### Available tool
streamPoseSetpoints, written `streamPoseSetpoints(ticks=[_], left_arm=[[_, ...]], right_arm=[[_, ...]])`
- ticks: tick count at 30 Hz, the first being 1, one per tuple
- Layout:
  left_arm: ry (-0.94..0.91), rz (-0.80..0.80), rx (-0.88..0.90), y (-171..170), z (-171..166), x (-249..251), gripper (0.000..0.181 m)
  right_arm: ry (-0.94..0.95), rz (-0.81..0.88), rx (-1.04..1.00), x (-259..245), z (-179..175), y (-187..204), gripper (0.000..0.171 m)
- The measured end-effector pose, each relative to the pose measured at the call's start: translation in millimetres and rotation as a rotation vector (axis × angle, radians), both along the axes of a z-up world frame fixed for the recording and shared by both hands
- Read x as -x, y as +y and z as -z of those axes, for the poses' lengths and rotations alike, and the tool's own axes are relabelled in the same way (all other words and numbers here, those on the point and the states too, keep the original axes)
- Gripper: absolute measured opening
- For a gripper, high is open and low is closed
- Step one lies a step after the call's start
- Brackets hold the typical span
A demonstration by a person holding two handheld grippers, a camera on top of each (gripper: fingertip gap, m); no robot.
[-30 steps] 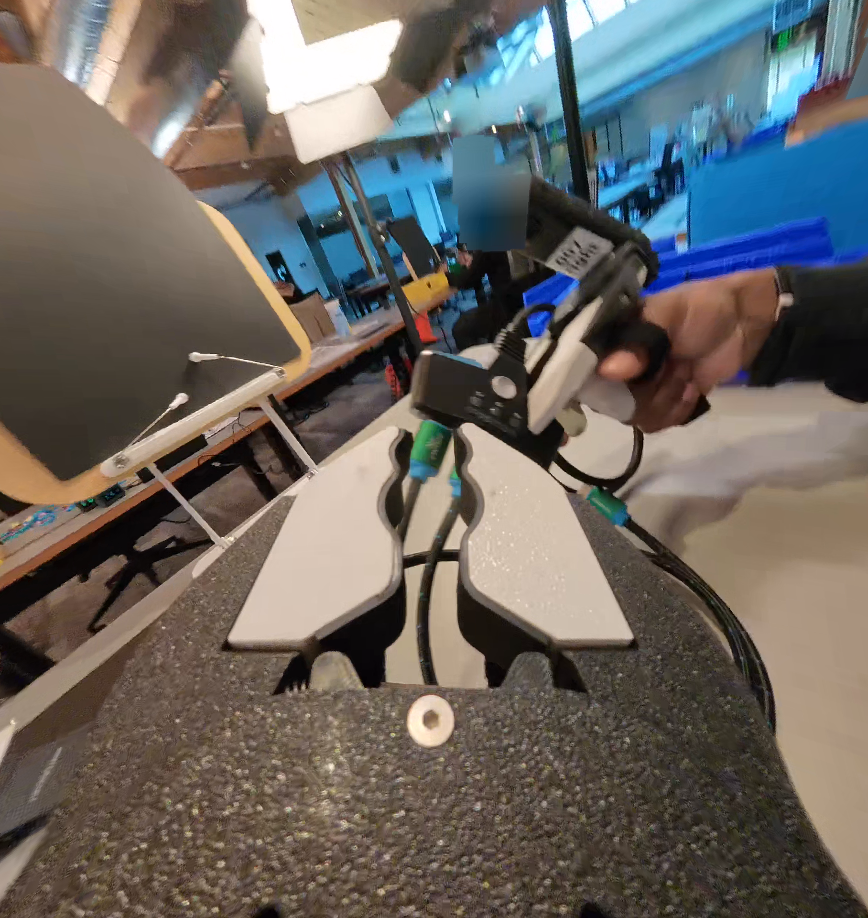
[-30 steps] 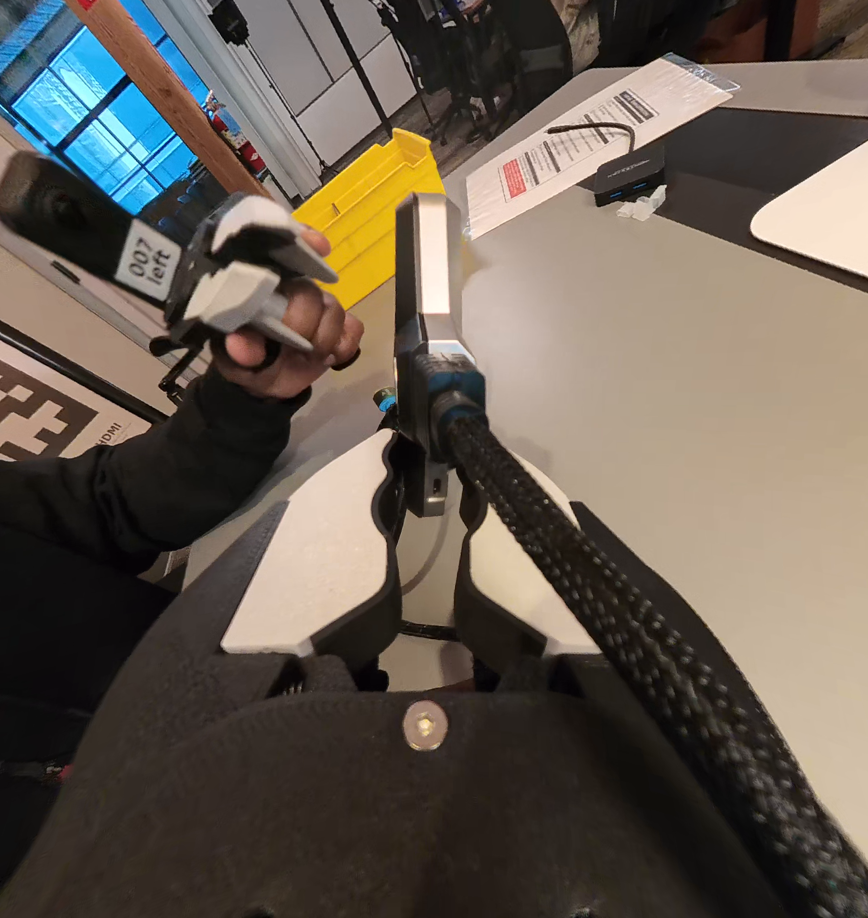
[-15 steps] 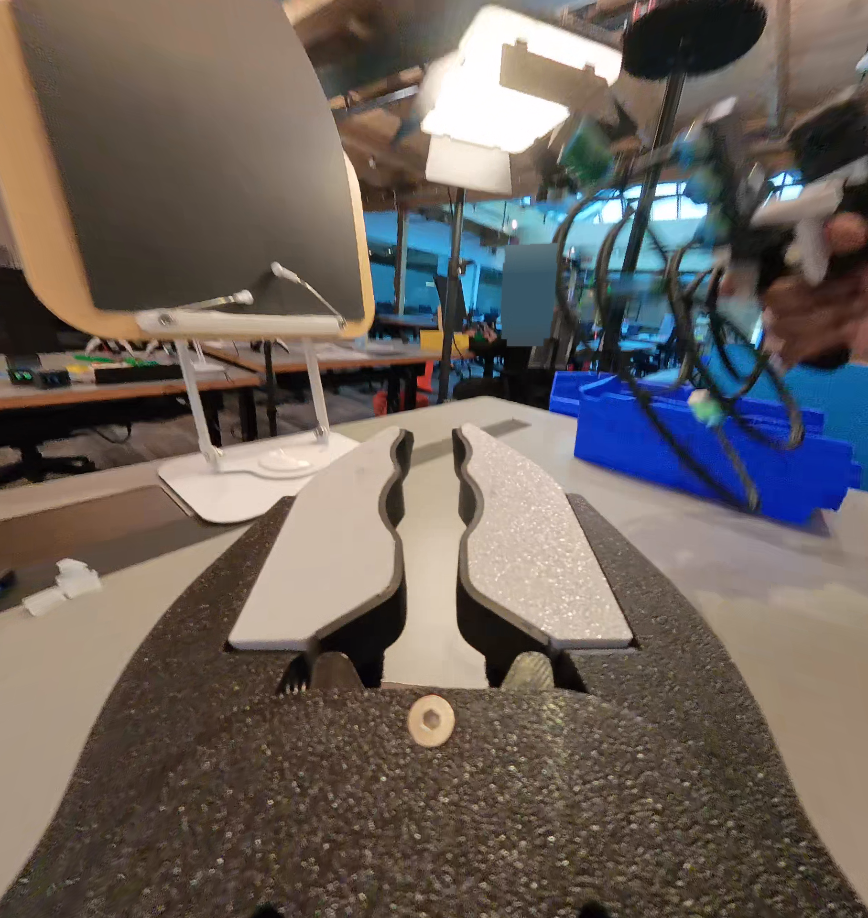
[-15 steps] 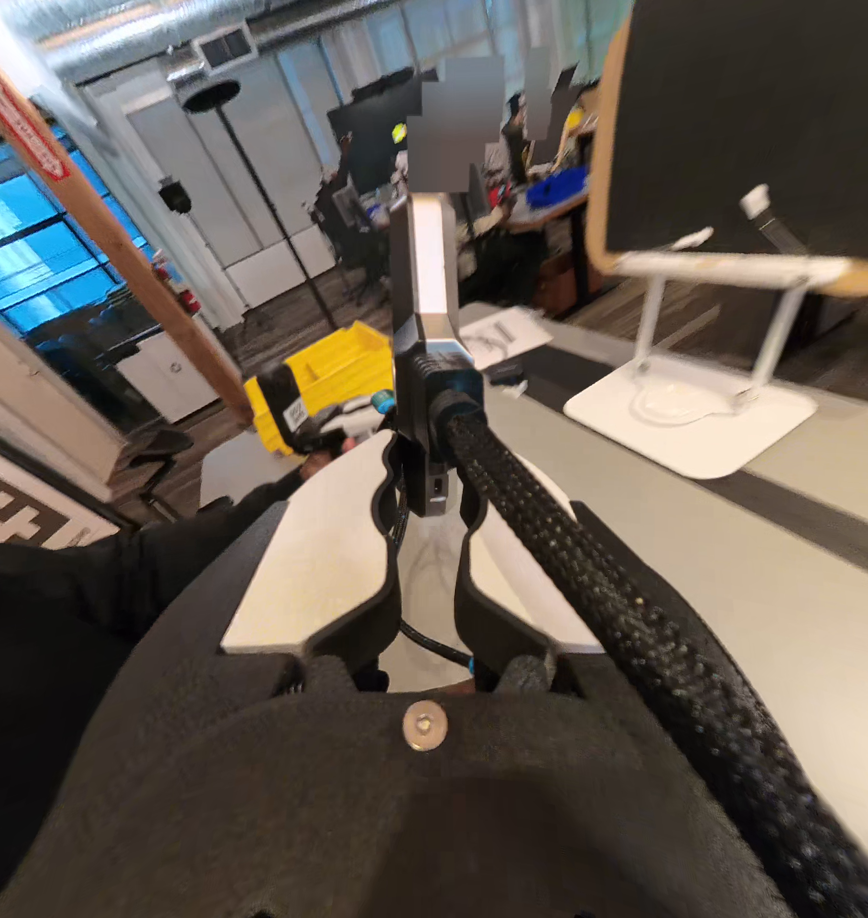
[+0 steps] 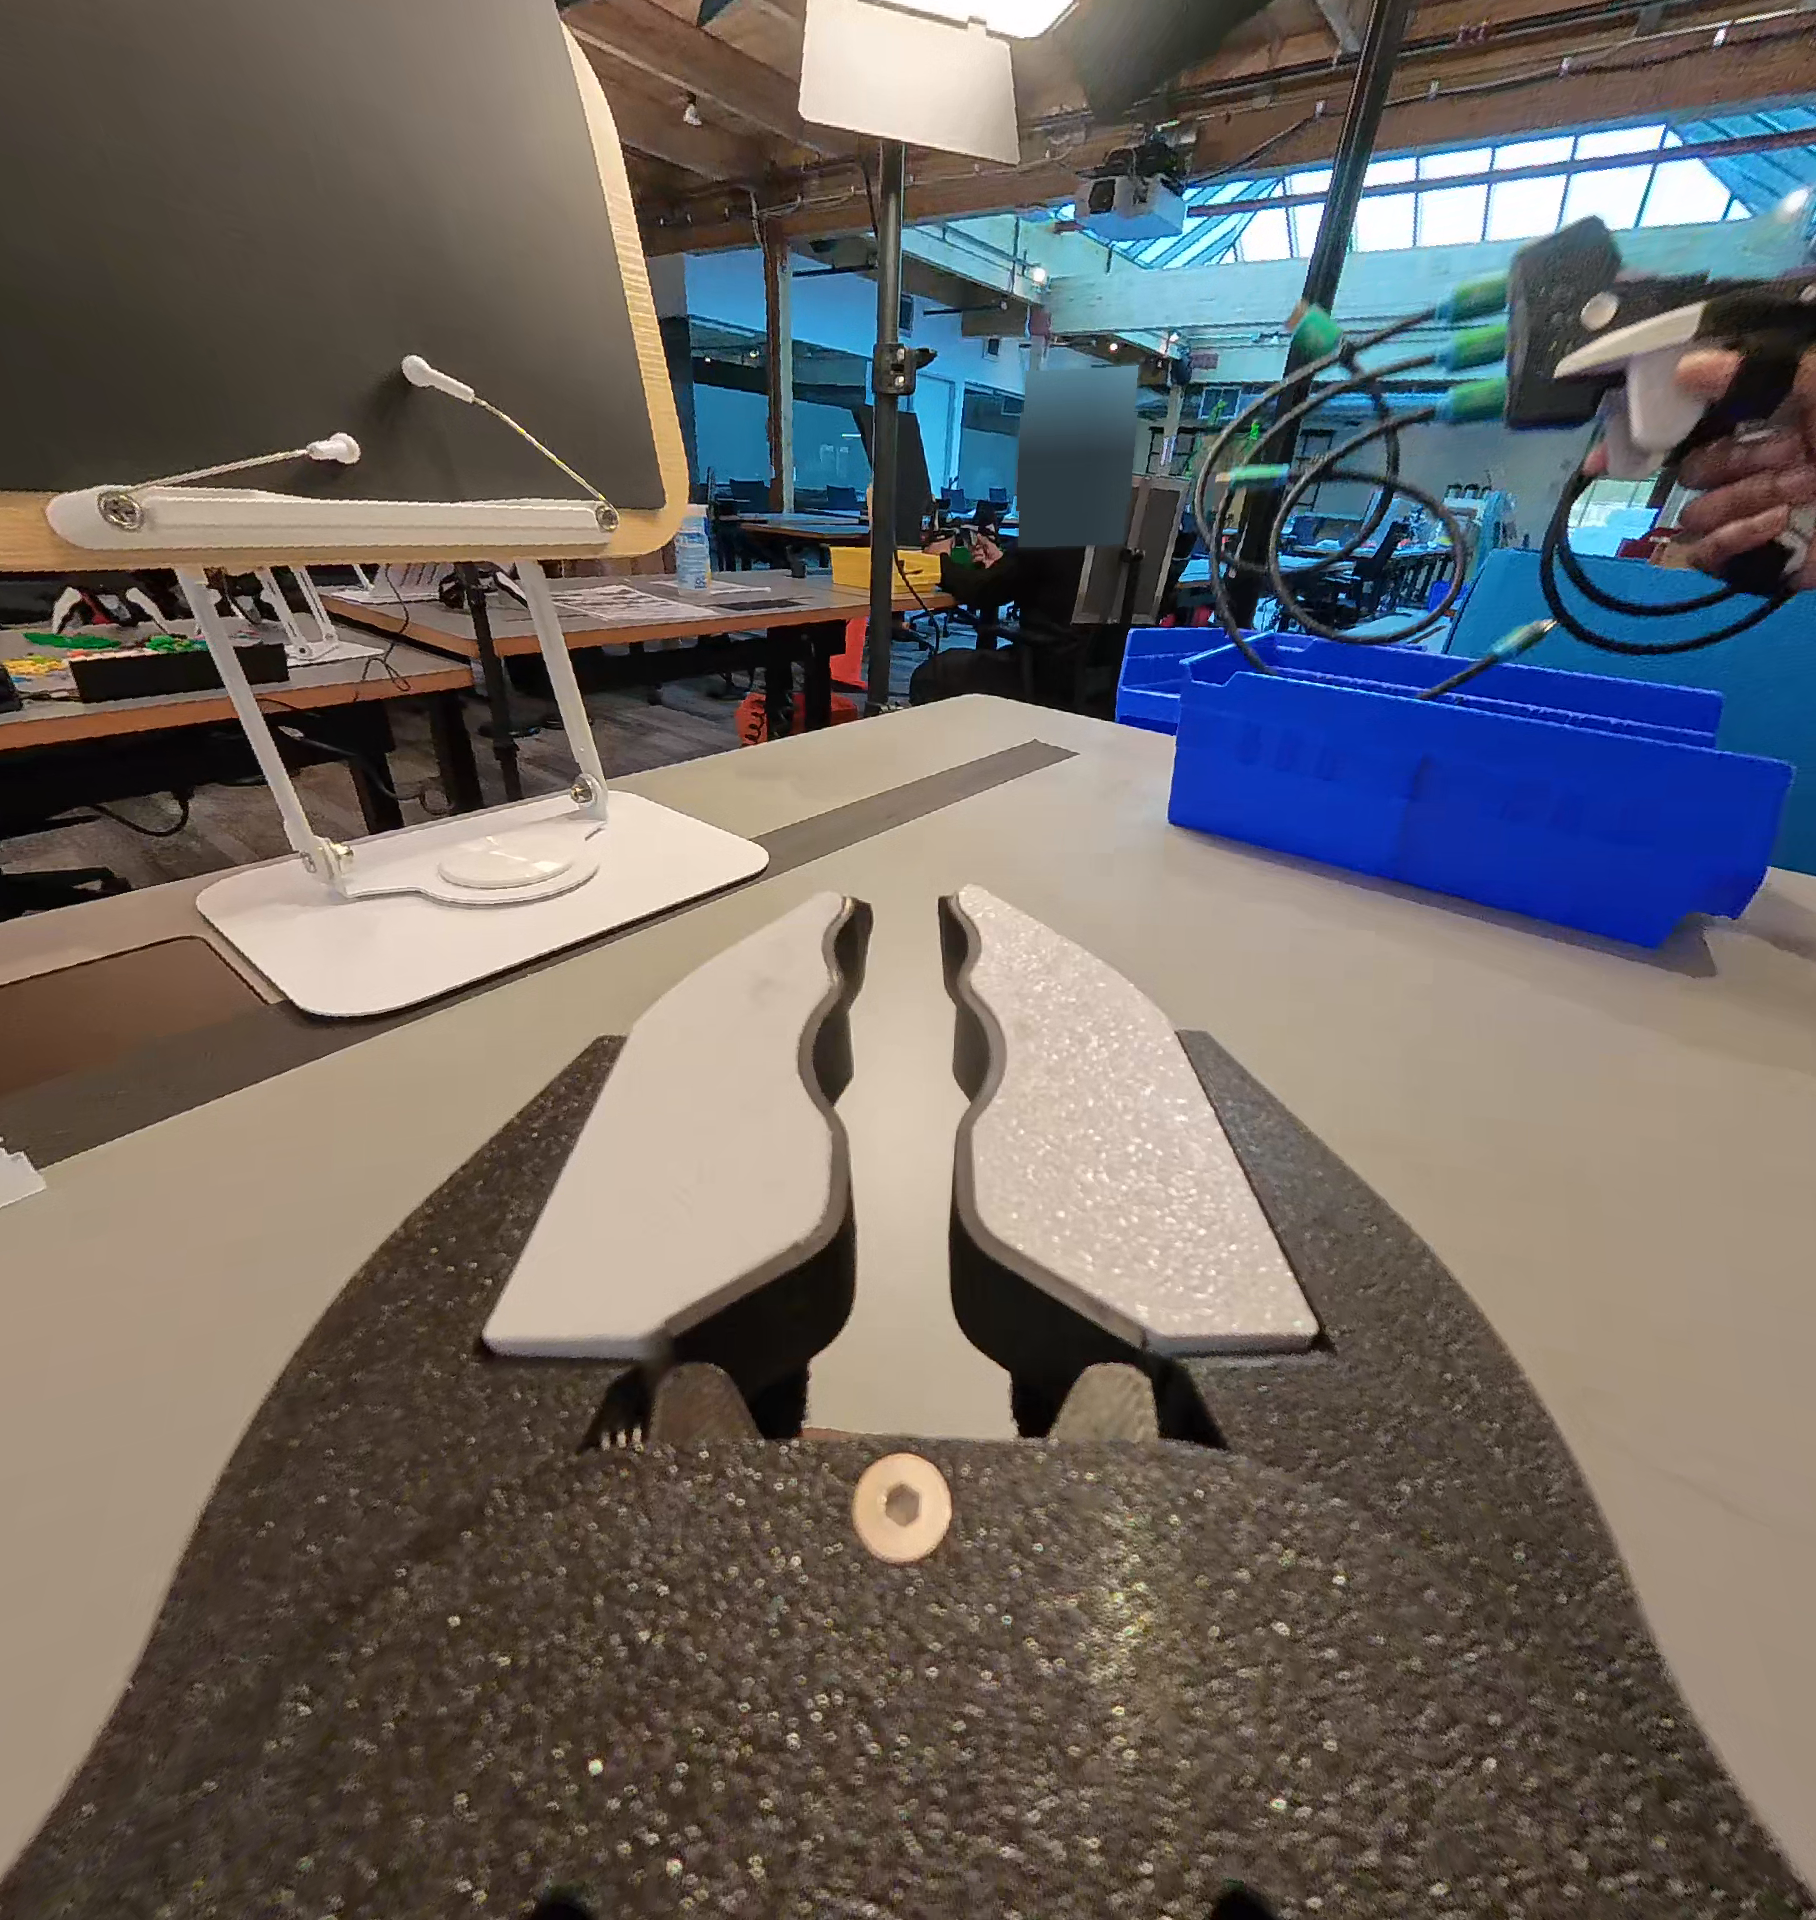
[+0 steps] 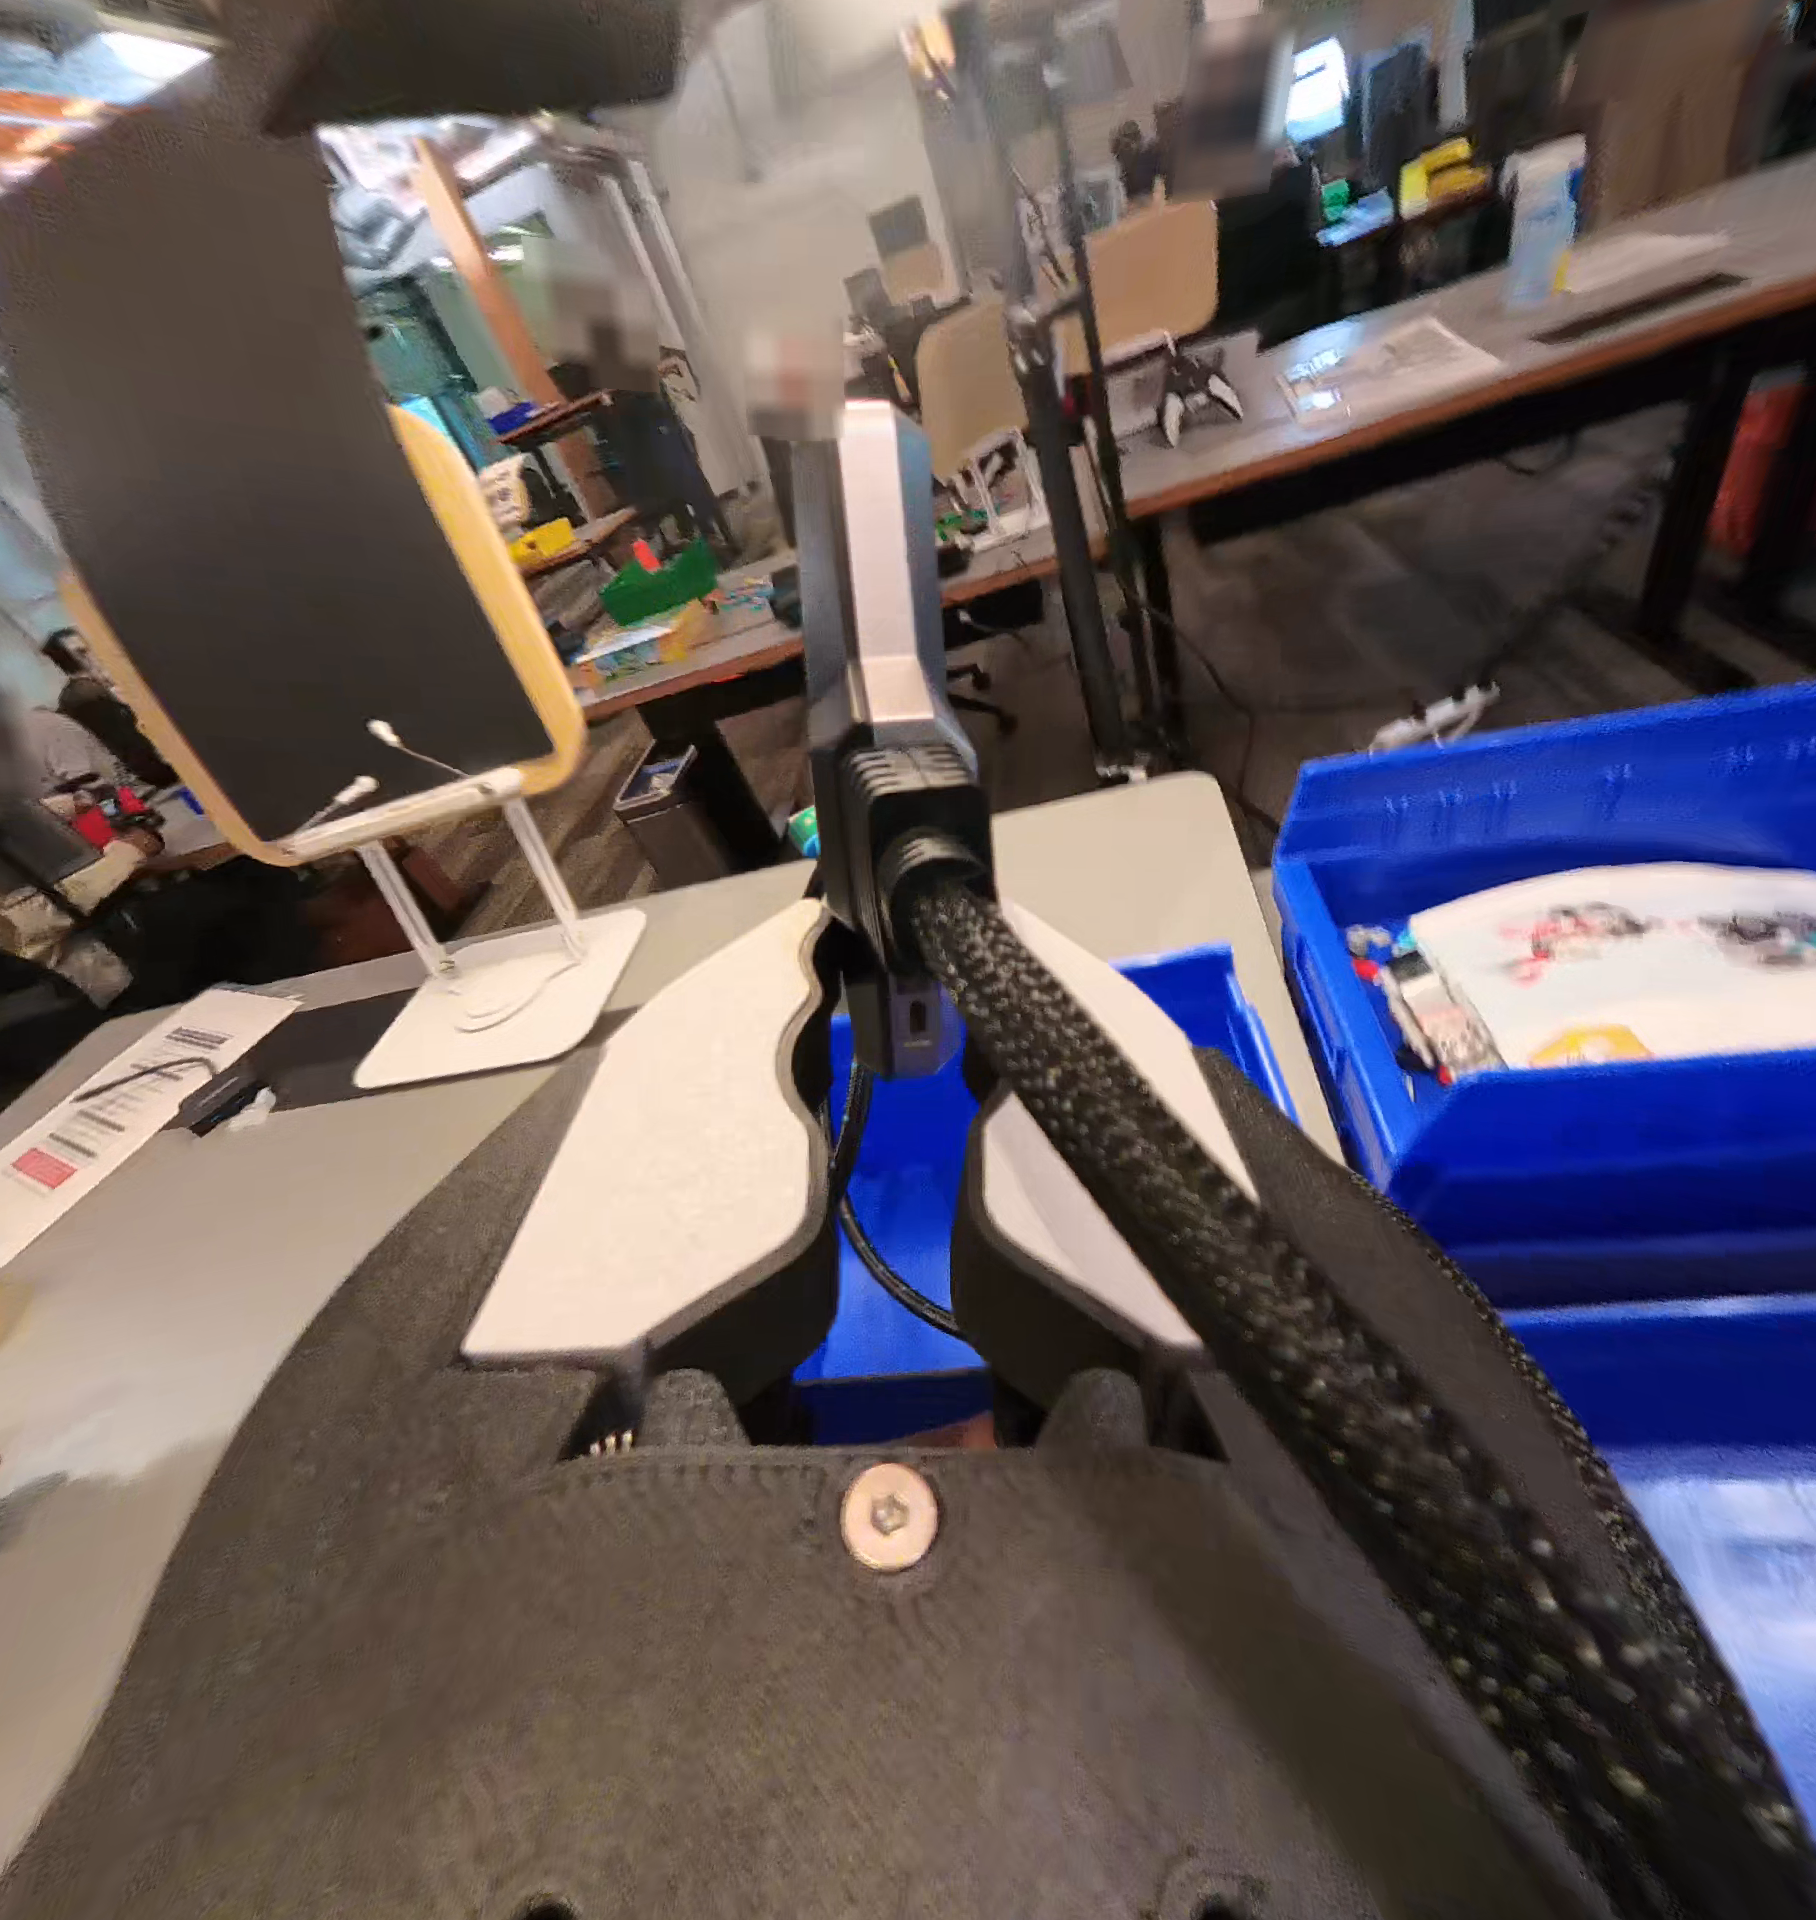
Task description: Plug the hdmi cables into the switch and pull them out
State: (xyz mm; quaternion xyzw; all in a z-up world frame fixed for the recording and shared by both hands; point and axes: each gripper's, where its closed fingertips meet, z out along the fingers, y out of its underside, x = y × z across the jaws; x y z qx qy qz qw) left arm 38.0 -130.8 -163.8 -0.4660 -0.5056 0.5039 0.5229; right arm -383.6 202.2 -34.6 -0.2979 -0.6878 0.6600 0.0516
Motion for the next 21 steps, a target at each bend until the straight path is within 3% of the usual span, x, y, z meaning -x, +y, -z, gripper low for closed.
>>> streamPoseSetpoints(ticks=[5, 13, 21], left_arm=[[-0.004, 0.009, 0.005, 2.8, 0.6, 0.5, 0.014], [-0.007, 0.019, -0.007, 2.6, 1.5, 1.2, 0.013], [-0.017, 0.019, 0.004, 4.1, 2.6, 2.3, 0.013]], right_arm=[[-0.191, -0.033, 0.024, 5.5, 60.0, -8.1, 0.022], [-0.465, -0.034, 0.193, 12.9, 108.3, -5.9, 0.023], [-0.556, 0.032, 0.159, 10.6, 137.5, -10.3, 0.027]])
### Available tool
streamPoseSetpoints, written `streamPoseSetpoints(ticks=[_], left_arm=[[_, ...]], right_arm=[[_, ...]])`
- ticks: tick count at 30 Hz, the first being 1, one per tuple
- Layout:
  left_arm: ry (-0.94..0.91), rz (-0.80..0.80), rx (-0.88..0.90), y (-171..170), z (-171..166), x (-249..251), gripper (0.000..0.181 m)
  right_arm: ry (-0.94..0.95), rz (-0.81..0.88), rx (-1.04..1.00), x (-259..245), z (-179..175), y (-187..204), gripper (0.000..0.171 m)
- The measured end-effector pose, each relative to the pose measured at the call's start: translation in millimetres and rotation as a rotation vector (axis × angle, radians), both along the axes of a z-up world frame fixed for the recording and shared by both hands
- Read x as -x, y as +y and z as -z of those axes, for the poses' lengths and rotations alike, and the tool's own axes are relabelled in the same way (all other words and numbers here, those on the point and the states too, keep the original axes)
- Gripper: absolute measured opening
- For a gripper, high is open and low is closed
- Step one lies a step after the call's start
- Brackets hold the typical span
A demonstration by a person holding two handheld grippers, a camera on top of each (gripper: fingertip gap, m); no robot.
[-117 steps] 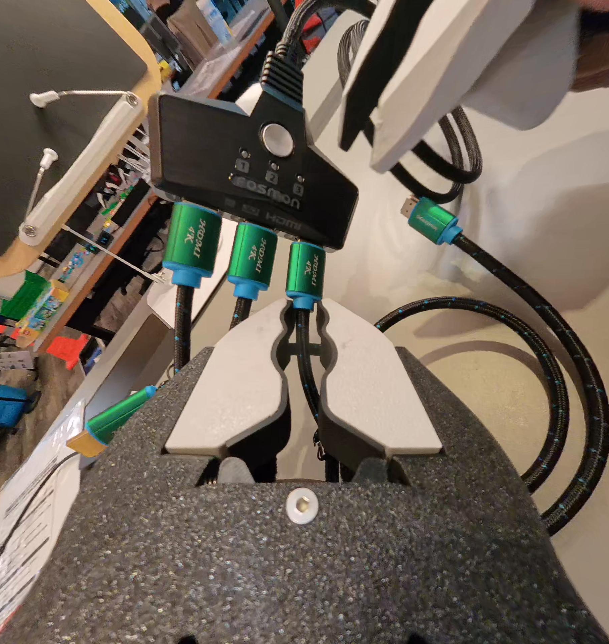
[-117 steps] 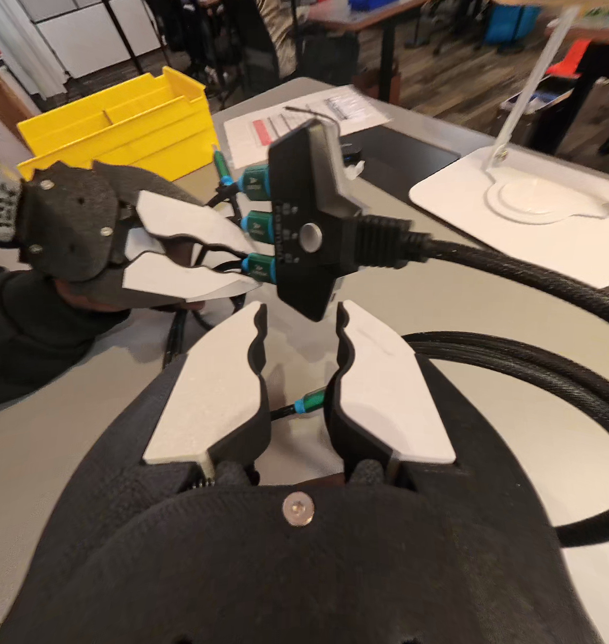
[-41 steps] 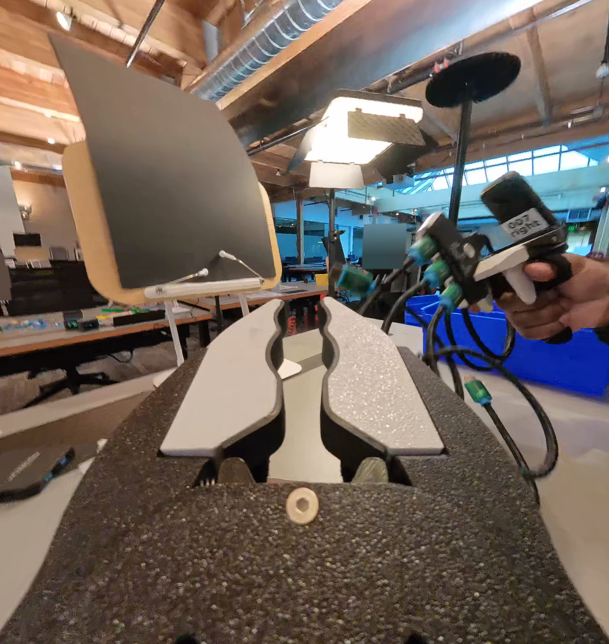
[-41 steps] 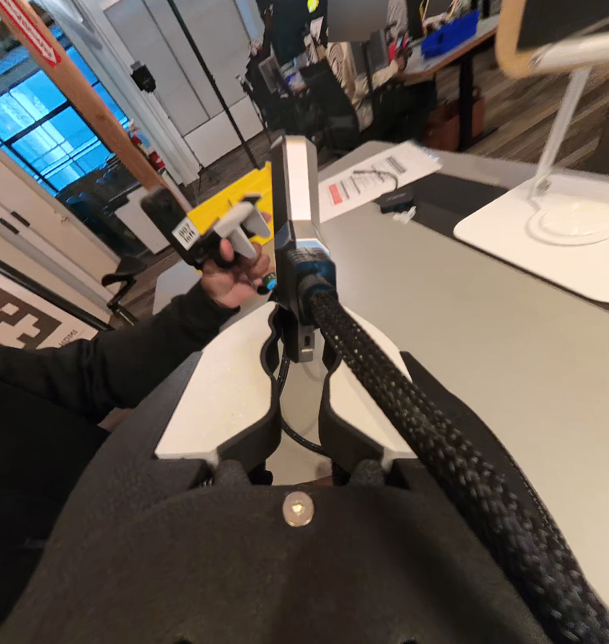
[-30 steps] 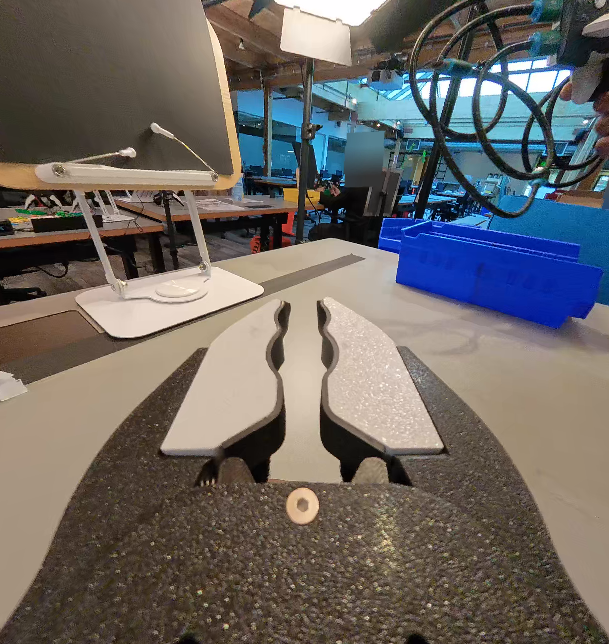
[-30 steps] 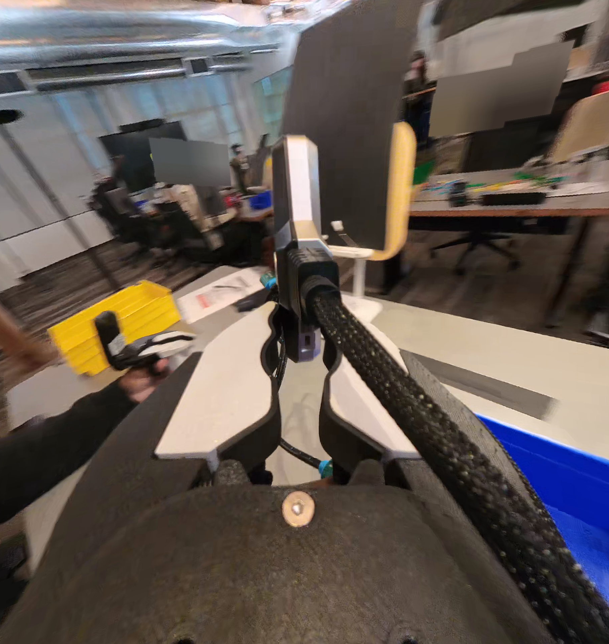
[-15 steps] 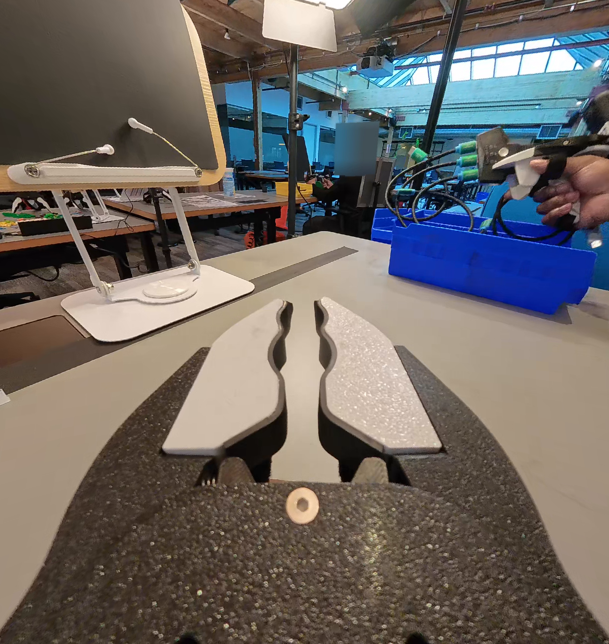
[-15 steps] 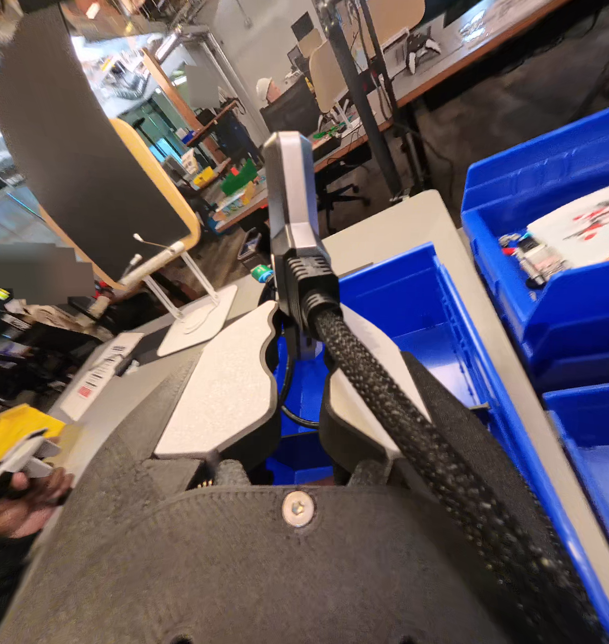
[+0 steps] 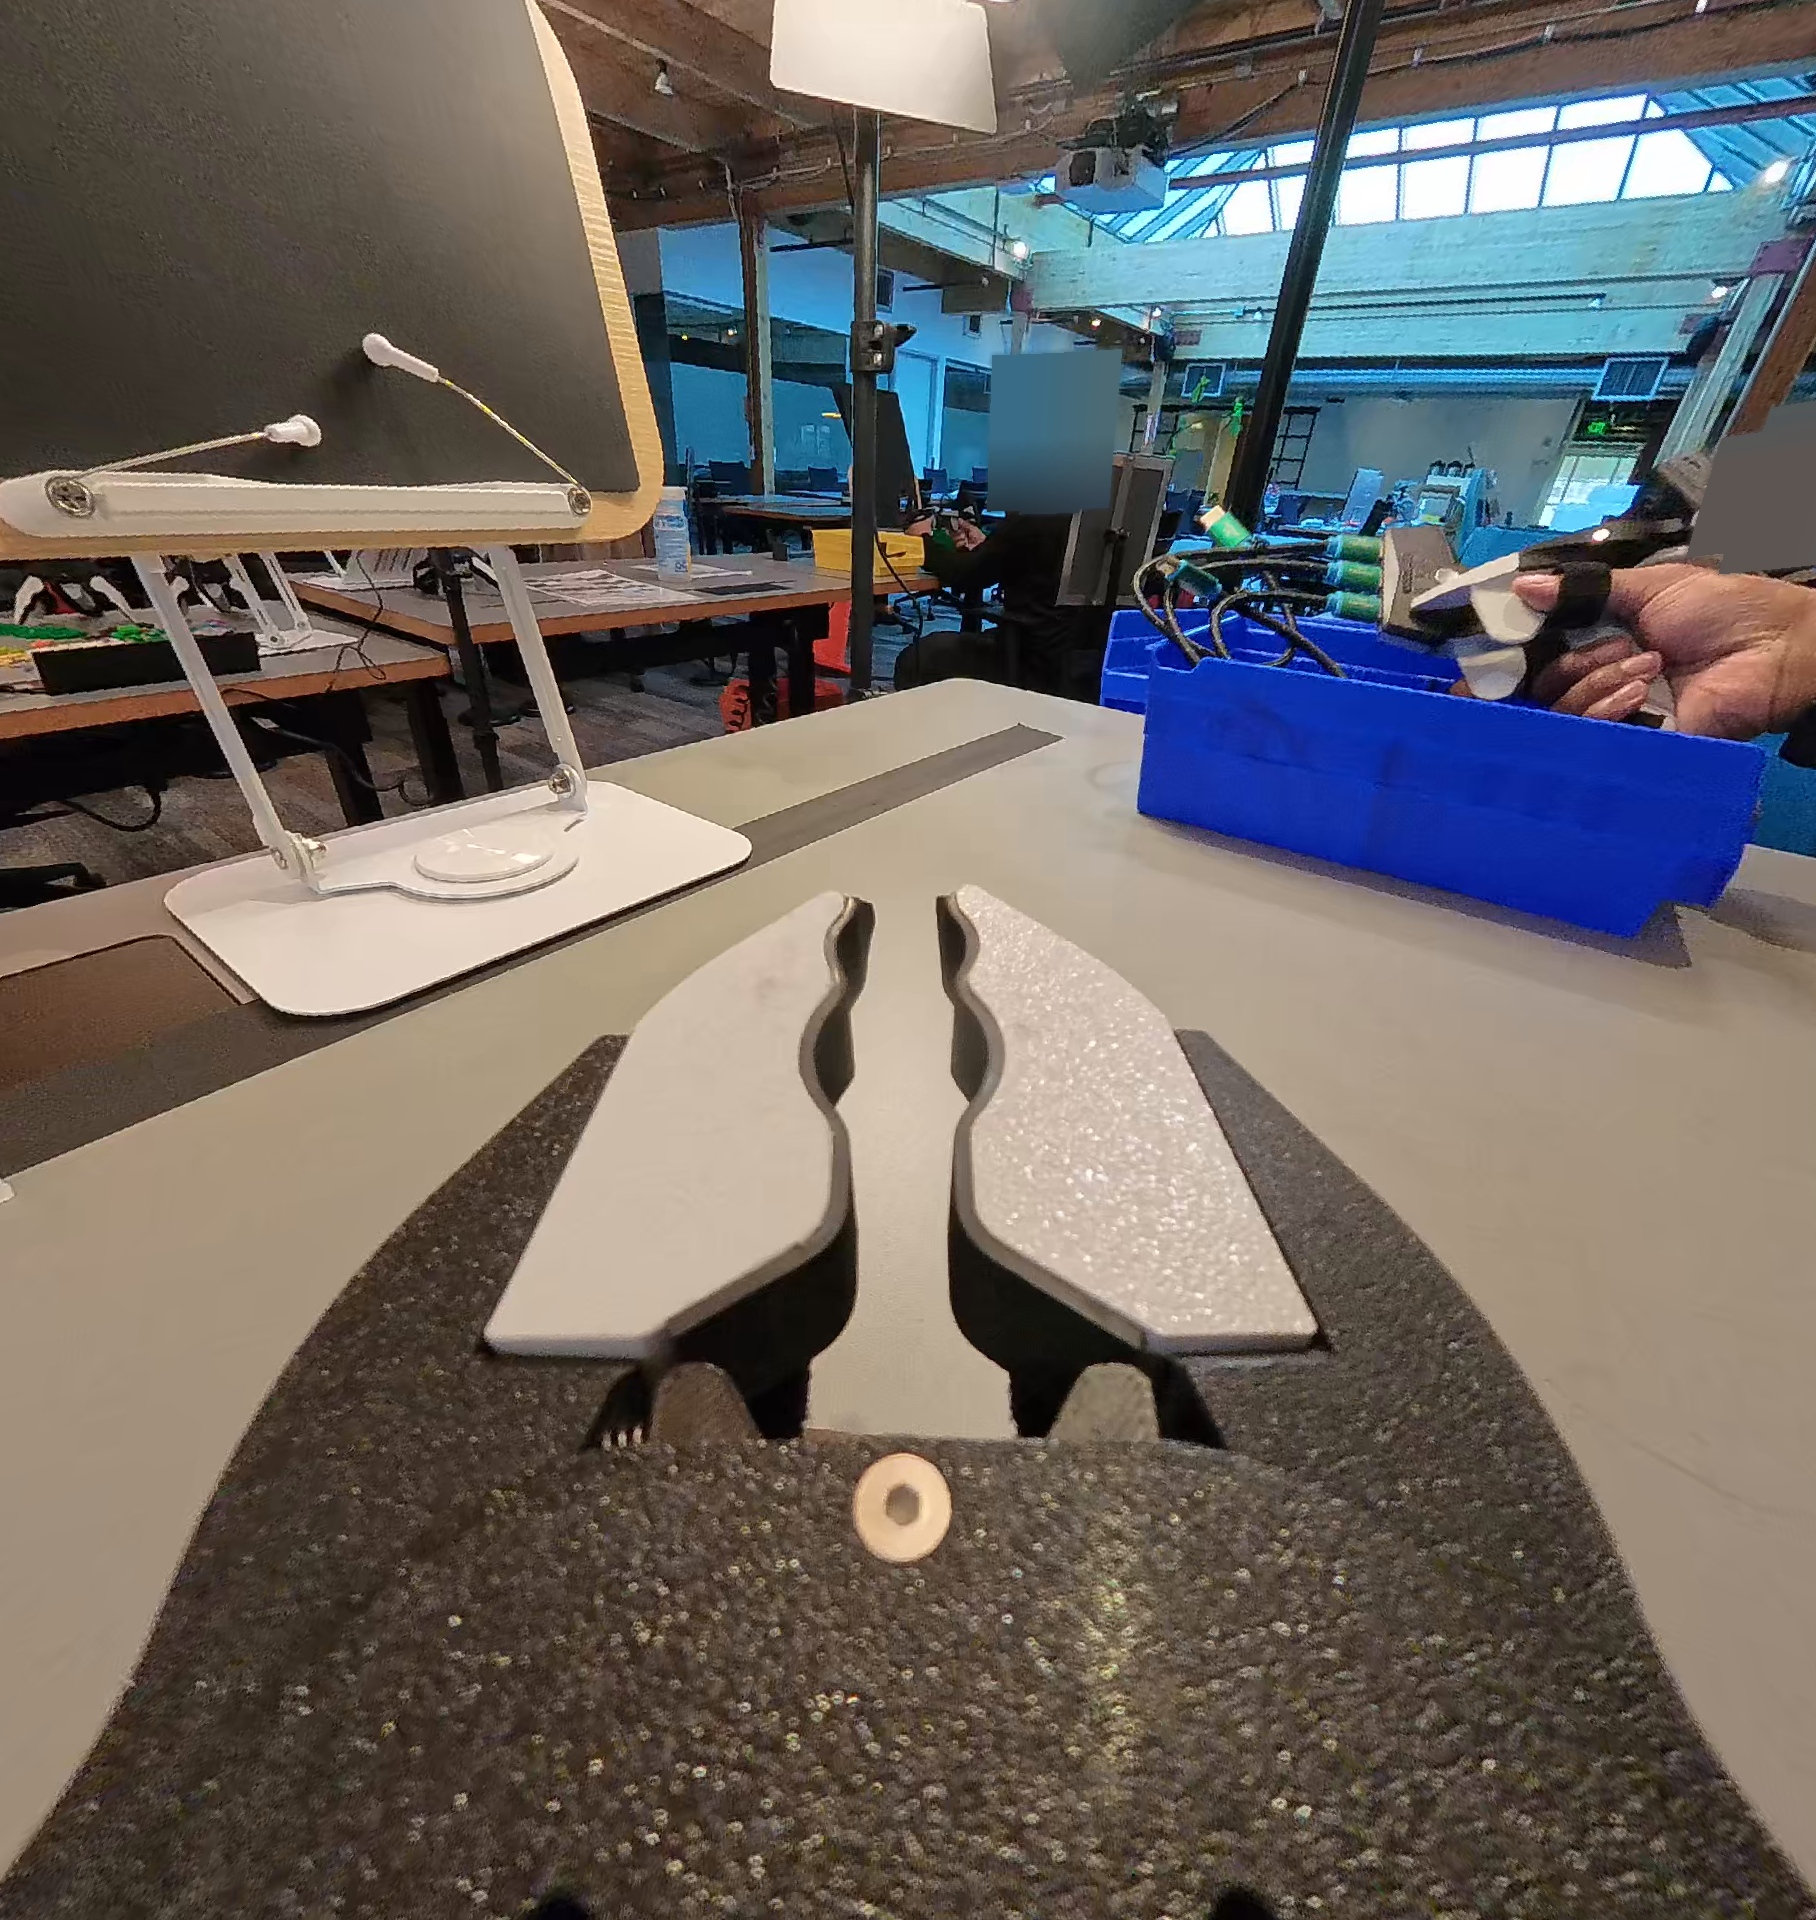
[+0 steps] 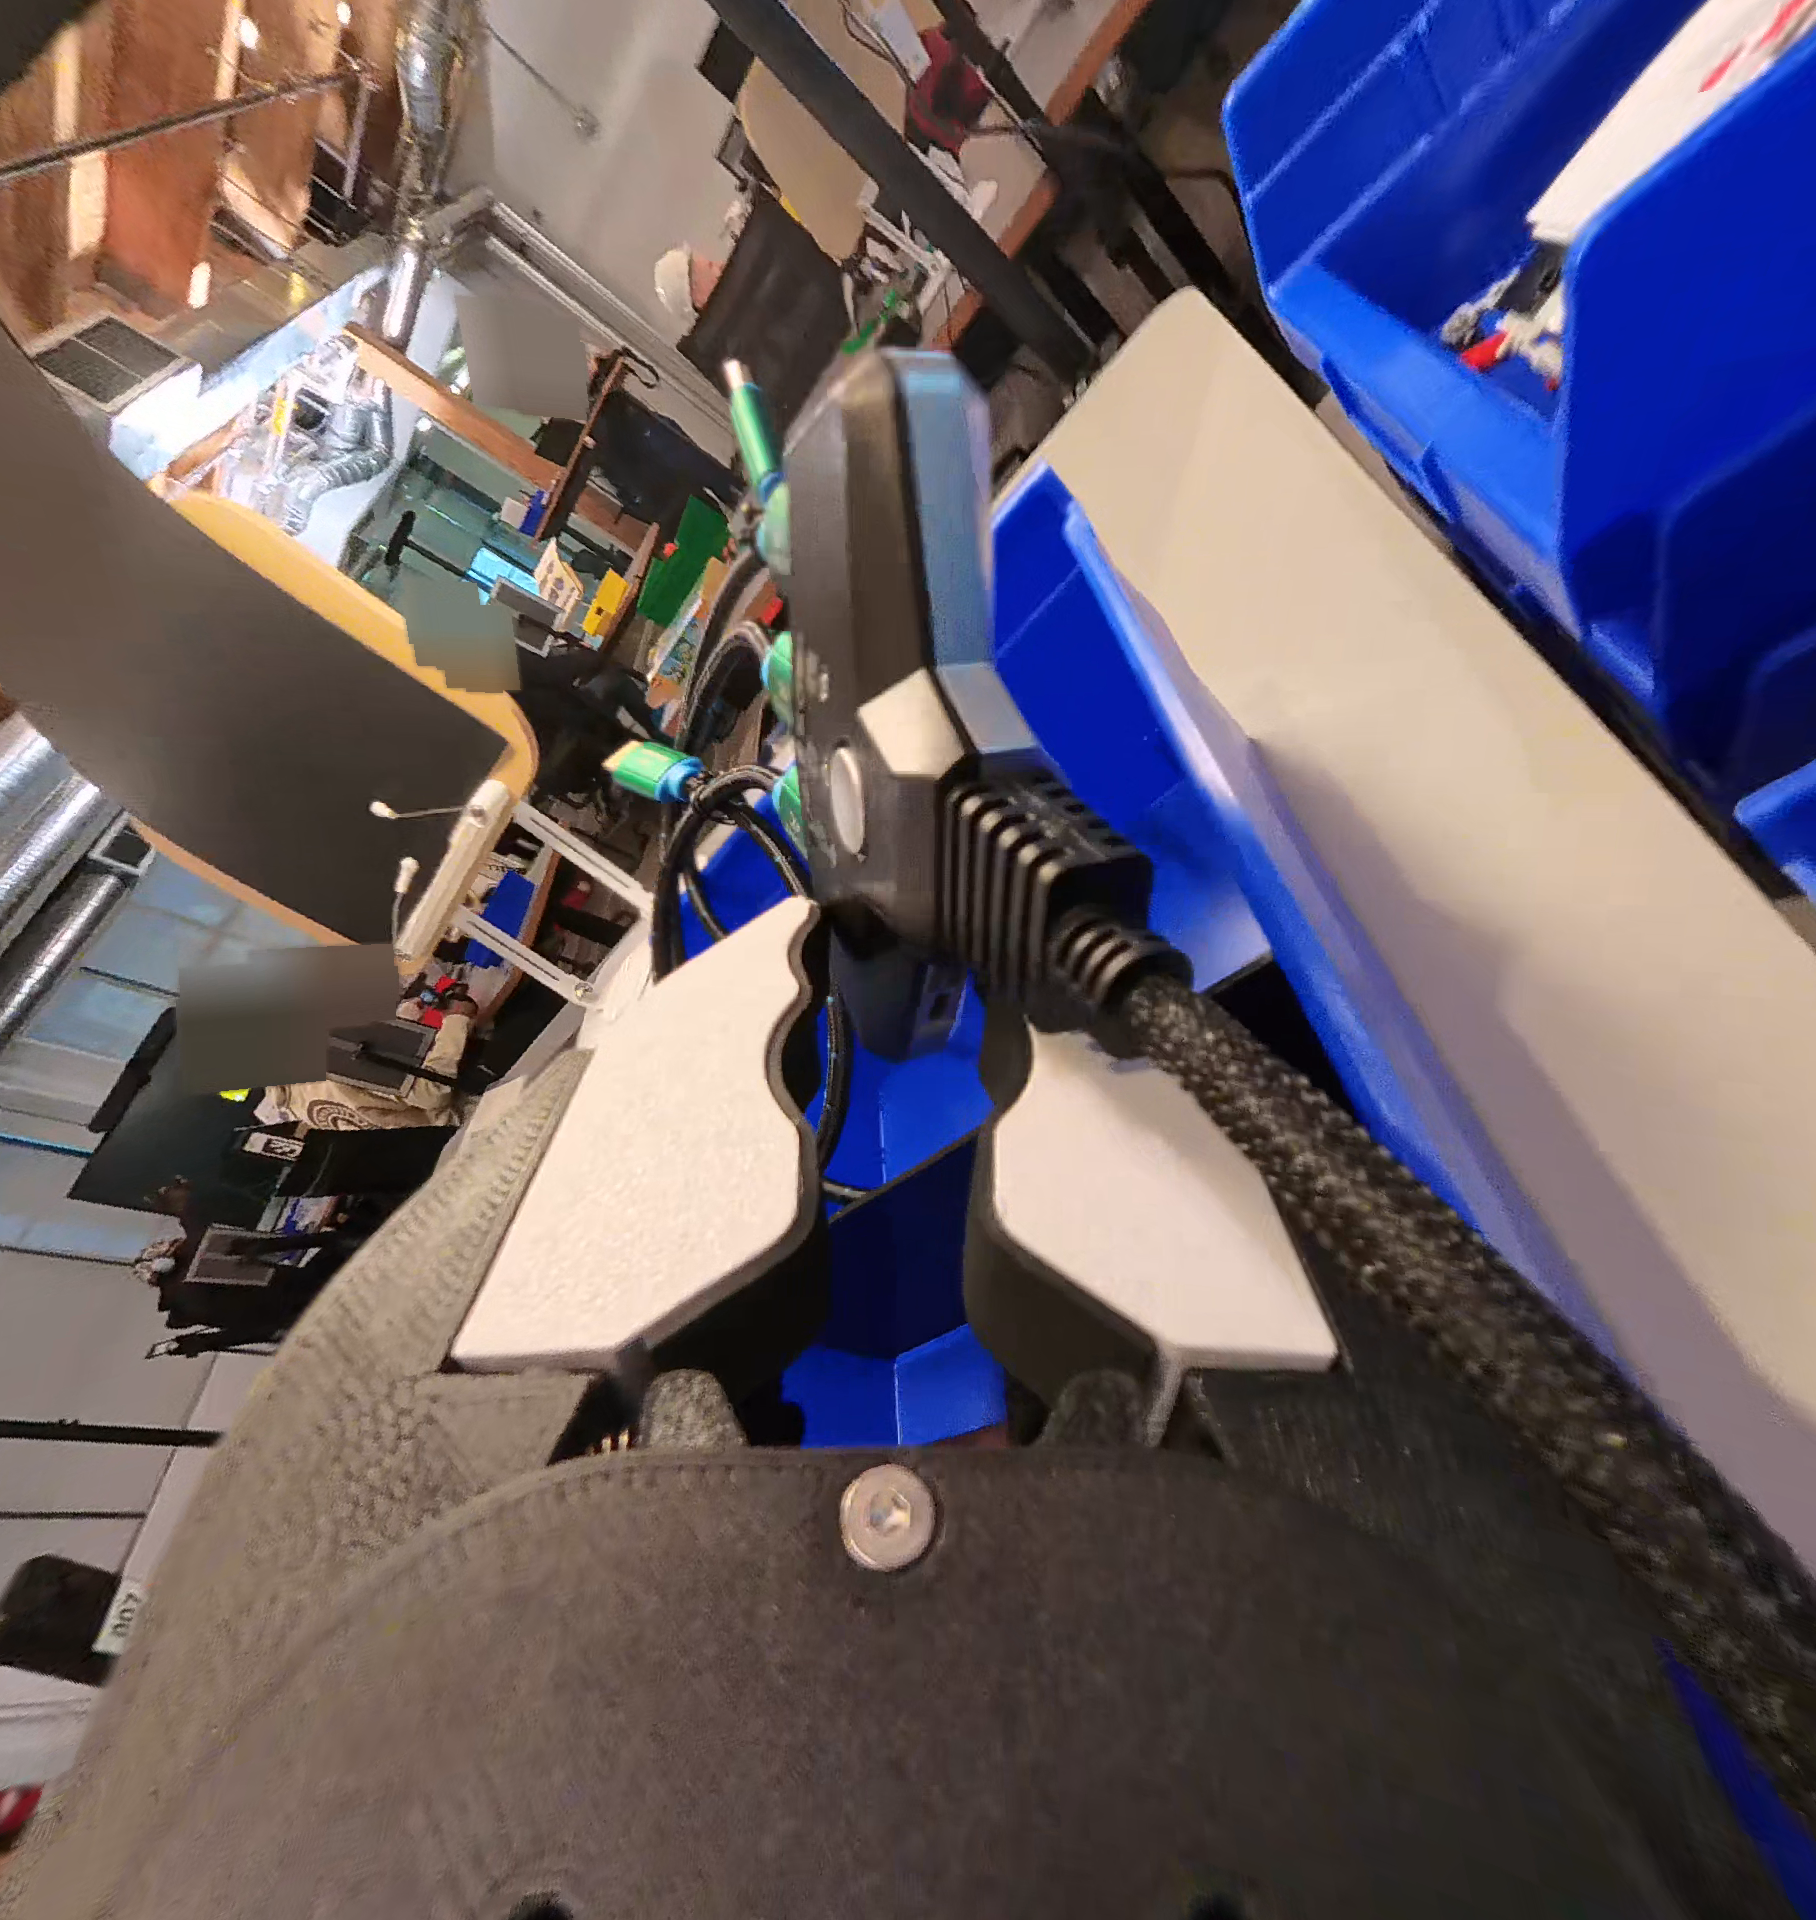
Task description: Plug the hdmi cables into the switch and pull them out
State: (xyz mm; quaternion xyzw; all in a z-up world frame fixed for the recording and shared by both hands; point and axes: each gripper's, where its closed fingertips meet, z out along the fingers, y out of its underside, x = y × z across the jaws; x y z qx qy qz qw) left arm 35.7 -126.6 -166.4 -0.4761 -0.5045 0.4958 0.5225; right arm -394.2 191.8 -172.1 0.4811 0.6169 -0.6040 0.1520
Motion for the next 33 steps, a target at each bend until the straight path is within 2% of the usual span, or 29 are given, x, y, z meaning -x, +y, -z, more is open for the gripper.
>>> streamPoseSetpoints(ticks=[3, 8, 14, 15, 16, 21, 26, 28, 30, 33], left_arm=[[-0.002, 0.000, -0.006, 0.4, 0.4, 0.3, 0.013], [-0.011, 0.001, 0.004, 1.9, 1.4, 1.4, 0.013], [-0.014, 0.012, -0.002, 3.7, 1.7, 2.7, 0.013], [-0.013, 0.014, -0.003, 4.3, 1.7, 3.0, 0.013], [-0.012, 0.016, -0.004, 4.9, 1.6, 3.2, 0.013], [-0.012, 0.021, -0.002, 7.9, 1.5, 4.2, 0.013], [-0.020, 0.034, 0.006, 11.6, 2.4, 5.8, 0.013], [-0.021, 0.038, 0.012, 12.8, 2.5, 6.2, 0.013], [-0.023, 0.040, 0.017, 13.5, 2.7, 6.7, 0.014], [-0.031, 0.031, 0.043, 14.5, 3.4, 7.5, 0.016]], right_arm=[[-0.084, -0.013, -0.019, -9.5, 7.9, -7.3, 0.048], [-0.168, -0.044, 0.030, -32.1, -2.8, -13.8, 0.084], [-0.212, -0.055, -0.046, -54.4, 4.4, -8.6, 0.112], [-0.216, -0.057, -0.051, -56.0, 6.5, -8.2, 0.103], [-0.219, -0.062, -0.057, -58.0, 7.3, -8.4, 0.102], [-0.213, -0.155, -0.144, -79.9, 2.4, -15.8, 0.113], [-0.136, -0.271, -0.212, -121.5, -7.1, -10.8, 0.106], [-0.054, -0.304, -0.221, -137.5, -12.1, -3.7, 0.099], [0.057, -0.372, -0.192, -157.2, -21.0, 1.2, 0.077], [0.228, -0.484, -0.204, -190.4, -22.0, 8.0, 0.068]])
